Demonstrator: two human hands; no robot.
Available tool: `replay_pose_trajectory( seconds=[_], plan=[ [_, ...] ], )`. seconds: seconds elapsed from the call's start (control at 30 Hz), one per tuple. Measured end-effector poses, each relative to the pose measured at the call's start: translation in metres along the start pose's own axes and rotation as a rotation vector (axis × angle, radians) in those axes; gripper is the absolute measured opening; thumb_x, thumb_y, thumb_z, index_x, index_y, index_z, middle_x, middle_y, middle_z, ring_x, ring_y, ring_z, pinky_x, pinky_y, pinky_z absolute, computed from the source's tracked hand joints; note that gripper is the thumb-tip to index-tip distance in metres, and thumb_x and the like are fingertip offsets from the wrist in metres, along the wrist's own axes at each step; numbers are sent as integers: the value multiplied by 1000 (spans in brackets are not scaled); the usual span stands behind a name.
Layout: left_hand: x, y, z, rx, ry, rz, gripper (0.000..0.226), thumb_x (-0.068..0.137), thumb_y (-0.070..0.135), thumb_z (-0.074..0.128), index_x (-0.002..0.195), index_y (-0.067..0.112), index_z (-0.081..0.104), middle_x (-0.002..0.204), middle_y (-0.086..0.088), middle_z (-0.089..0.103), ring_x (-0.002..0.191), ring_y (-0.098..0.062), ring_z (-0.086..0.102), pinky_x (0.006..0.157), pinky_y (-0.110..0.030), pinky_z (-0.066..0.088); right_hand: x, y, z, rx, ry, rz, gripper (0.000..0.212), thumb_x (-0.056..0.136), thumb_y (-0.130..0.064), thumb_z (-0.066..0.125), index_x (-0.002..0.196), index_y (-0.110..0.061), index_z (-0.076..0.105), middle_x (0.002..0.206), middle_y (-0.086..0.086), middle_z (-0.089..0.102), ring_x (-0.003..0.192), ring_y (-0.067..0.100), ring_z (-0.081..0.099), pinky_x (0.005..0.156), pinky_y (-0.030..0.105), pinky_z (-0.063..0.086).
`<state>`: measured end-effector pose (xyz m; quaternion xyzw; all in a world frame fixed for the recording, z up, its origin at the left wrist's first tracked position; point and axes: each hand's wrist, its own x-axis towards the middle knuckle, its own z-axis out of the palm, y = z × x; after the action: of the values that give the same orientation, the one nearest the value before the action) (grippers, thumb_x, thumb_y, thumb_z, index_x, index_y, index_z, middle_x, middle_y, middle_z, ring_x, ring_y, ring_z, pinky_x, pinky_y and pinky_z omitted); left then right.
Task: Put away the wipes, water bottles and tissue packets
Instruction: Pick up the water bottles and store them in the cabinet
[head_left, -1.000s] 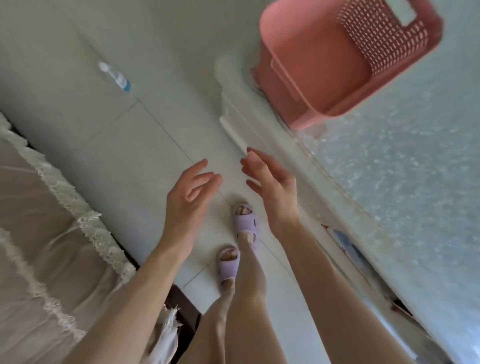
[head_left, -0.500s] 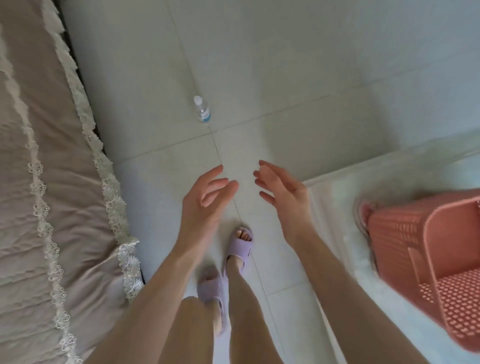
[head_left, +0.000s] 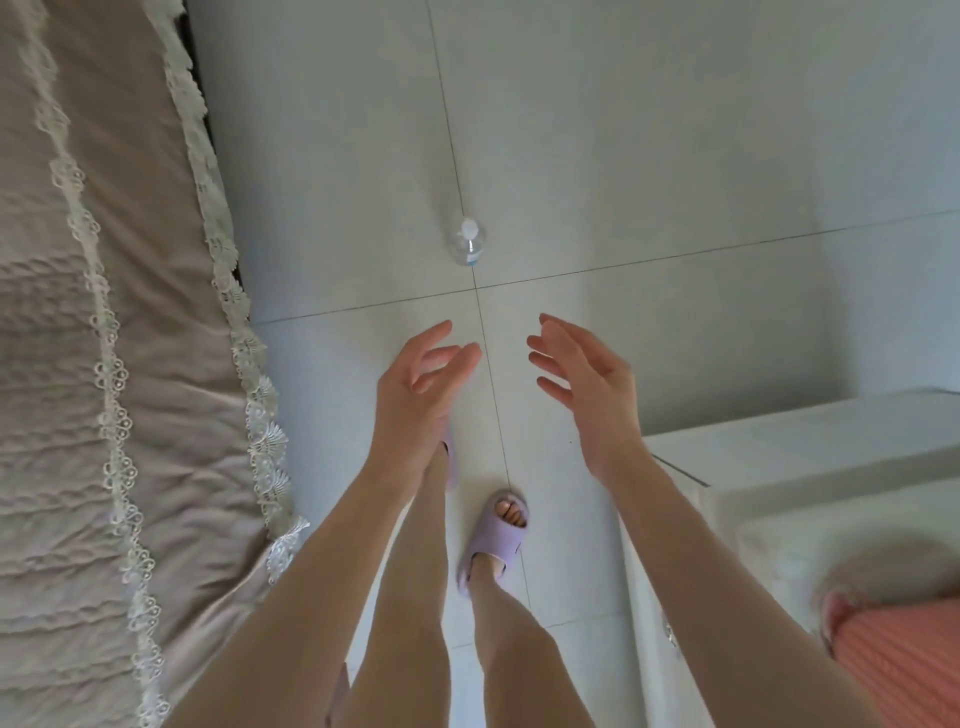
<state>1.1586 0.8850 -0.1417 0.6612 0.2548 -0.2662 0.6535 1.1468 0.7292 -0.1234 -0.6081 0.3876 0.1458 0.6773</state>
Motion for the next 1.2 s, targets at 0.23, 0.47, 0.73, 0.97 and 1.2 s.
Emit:
replay_pose_trajectory(
  seconds=[0.23, 0.47, 0.73, 0.97, 1.2],
  plan=[
    [90, 13, -33, 56, -28, -63, 42, 68, 51, 74, 108, 42, 64, 99, 16, 72, 93, 5, 66, 70, -18, 53, 79, -8, 55, -16, 6, 46, 13, 87, -35, 66, 100, -36, 70, 105, -7, 73, 107, 13, 66, 95, 34, 51],
    [159, 3, -25, 35, -25, -162, 37, 68, 53, 74, 103, 45, 66, 98, 18, 72, 97, -4, 67, 81, -27, 50, 151, 5, 68, -30, 21, 83, 17, 87, -38, 67, 103, -37, 70, 105, -11, 74, 104, 6, 66, 96, 32, 50],
    [237, -15, -5, 68, -77, -150, 49, 65, 55, 71, 110, 37, 62, 90, 18, 73, 90, 2, 68, 83, -23, 48, 235, 35, 78, -25, 59, 127, 30, 86, -34, 68, 115, -25, 68, 106, -7, 73, 101, 5, 67, 101, 37, 50],
    [317, -62, 2, 114, -82, -149, 60, 60, 61, 69, 114, 39, 61, 105, 12, 70, 101, -4, 66, 92, -31, 49, 312, 84, 76, -49, 59, 144, 44, 85, -39, 70, 126, -26, 61, 119, -10, 66, 109, 3, 62, 104, 38, 47],
    [390, -119, 6, 116, -118, -174, 74, 65, 62, 75, 130, 40, 49, 135, 8, 53, 117, -5, 54, 90, -31, 48, 385, 139, 78, -45, -7, 145, 66, 82, -43, 71, 141, -31, 46, 113, -23, 54, 131, 9, 46, 112, 44, 37]
  ],
)
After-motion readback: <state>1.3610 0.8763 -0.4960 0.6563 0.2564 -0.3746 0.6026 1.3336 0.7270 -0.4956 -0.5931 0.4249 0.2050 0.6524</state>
